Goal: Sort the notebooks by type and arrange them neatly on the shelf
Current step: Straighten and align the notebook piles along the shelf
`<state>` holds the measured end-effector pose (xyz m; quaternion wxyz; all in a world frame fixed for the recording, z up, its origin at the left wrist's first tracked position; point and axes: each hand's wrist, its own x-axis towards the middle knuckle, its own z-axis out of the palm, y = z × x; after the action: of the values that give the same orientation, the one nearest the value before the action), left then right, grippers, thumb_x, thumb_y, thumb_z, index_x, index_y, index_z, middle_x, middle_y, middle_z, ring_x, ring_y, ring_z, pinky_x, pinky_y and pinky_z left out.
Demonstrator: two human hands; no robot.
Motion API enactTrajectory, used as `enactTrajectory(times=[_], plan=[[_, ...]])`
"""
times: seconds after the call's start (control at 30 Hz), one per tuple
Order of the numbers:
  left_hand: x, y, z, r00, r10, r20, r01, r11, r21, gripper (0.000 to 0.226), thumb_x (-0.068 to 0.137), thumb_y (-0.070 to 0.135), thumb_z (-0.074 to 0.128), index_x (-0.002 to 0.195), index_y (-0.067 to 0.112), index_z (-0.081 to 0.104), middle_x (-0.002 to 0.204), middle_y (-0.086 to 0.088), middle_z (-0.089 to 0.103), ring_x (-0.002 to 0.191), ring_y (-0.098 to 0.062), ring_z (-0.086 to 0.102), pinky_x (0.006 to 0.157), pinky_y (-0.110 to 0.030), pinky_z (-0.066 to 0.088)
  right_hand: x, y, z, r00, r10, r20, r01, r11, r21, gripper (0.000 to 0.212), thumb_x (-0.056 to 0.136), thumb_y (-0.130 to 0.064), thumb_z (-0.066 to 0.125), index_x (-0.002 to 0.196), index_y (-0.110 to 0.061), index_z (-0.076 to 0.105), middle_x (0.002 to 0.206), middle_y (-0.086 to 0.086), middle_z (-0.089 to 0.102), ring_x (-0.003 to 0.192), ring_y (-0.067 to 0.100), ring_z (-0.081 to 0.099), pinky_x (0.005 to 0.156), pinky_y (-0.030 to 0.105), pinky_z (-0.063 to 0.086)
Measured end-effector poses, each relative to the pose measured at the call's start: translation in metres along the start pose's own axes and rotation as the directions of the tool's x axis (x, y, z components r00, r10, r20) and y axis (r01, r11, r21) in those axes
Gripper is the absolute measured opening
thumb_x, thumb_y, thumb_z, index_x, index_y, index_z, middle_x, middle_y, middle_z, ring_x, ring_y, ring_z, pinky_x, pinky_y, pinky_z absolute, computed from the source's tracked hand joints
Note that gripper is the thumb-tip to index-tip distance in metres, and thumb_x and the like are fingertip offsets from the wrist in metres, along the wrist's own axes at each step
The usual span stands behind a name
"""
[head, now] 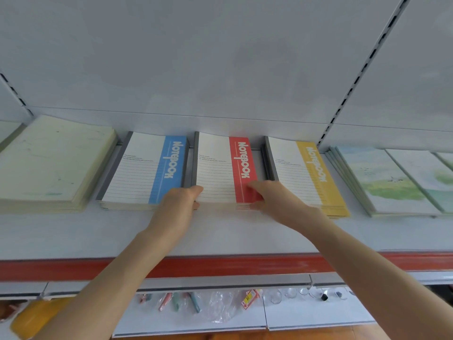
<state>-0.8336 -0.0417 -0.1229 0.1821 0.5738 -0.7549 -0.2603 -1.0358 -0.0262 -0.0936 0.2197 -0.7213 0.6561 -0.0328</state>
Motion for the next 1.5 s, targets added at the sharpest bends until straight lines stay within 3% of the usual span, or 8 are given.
enactTrajectory(times=[0.2,0.33,0.67,0.9,1.07,1.23,1.37,1.5], plan=[[-0.004,0.005,-0.003,1.0,0.013,0.002,-0.013,1.0,0.004,0.048,0.089,0.007,0.058,0.135,0.012,0.046,0.102,-0.01,0.061,0.089,-0.016,0.053,0.077,-0.018,0.035,-0.004,-0.003,-0.005,0.999,0.026,0.024,-0.028,0.995,0.1,0.043,0.09,-0.01,0.057,0.132,-0.012,0.044,0.125,0.005,0.055,0.109,0.022,0.052,0.079,0.022,0.038],[-0.007,0.006,0.002,0.999,0.049,0.022,-0.052,0.98,0.19,0.045,0.089,-0.004,0.044,0.131,0.011,0.04,0.088,-0.006,0.048,0.08,-0.018,0.048,0.074,-0.034,0.044,-0.003,-0.003,-0.001,0.998,0.036,0.057,-0.036,0.999,-0.008,0.062,0.086,-0.007,0.061,0.14,-0.015,0.031,0.129,0.009,0.05,0.115,0.026,0.05,0.09,0.031,0.042],[-0.005,0.008,0.002,0.997,0.072,0.002,-0.07,0.963,0.262,0.043,0.088,-0.008,0.039,0.128,0.009,0.041,0.091,-0.015,0.059,0.084,-0.027,0.059,0.076,-0.042,0.051,0.002,-0.001,0.005,0.999,0.035,-0.015,-0.036,0.999,-0.025,0.057,0.087,-0.006,0.058,0.138,-0.013,0.033,0.13,0.012,0.05,0.116,0.028,0.05,0.094,0.034,0.043],[-0.003,0.004,-0.001,0.999,0.043,0.003,-0.043,0.998,0.051,0.028,0.093,0.003,0.047,0.121,0.008,0.05,0.1,-0.013,0.059,0.086,-0.013,0.053,0.08,-0.029,0.044,-0.001,-0.002,-0.006,0.999,0.015,0.035,-0.017,0.999,0.05,0.053,0.089,-0.007,0.057,0.137,-0.014,0.037,0.132,0.007,0.051,0.117,0.025,0.051,0.082,0.025,0.041],[0.002,0.003,-0.004,0.999,0.043,-0.006,-0.043,0.999,-0.011,0.037,0.09,0.007,0.058,0.126,0.009,0.053,0.101,-0.009,0.06,0.091,-0.018,0.055,0.077,-0.019,0.035,-0.003,-0.002,-0.008,0.998,0.014,0.058,-0.018,0.997,0.078,0.053,0.088,-0.006,0.058,0.137,-0.015,0.039,0.13,0.006,0.052,0.115,0.024,0.052,0.084,0.027,0.044],[0.004,0.0,-0.001,0.999,0.021,-0.036,-0.024,0.997,-0.069,0.041,0.09,0.007,0.058,0.13,0.007,0.052,0.11,-0.011,0.063,0.102,-0.02,0.057,0.08,-0.015,0.033,-0.001,0.0,-0.014,0.997,-0.001,0.076,-0.008,0.993,0.122,0.049,0.086,-0.004,0.059,0.132,-0.013,0.047,0.1,-0.001,0.05,0.071,0.011,0.049,0.053,0.015,0.036],[0.004,-0.003,0.002,0.998,0.016,-0.063,-0.022,0.994,-0.106,0.04,0.091,0.006,0.057,0.131,0.008,0.052,0.114,-0.011,0.063,0.1,-0.011,0.055,0.083,-0.015,0.032,0.001,0.001,-0.013,0.998,0.0,0.07,-0.011,0.988,0.152,0.049,0.085,-0.002,0.06,0.131,-0.012,0.048,0.096,-0.002,0.048,0.076,0.016,0.048,0.054,0.016,0.039],[0.003,-0.002,0.004,0.997,0.0,-0.084,-0.009,0.994,-0.112,0.041,0.09,0.006,0.058,0.131,0.008,0.052,0.118,-0.012,0.062,0.113,-0.021,0.055,0.092,-0.019,0.036,0.002,0.002,-0.013,0.998,0.002,0.065,-0.012,0.988,0.156,0.051,0.084,-0.002,0.061,0.132,-0.012,0.047,0.101,-0.002,0.048,0.08,0.017,0.048,0.054,0.014,0.038]])
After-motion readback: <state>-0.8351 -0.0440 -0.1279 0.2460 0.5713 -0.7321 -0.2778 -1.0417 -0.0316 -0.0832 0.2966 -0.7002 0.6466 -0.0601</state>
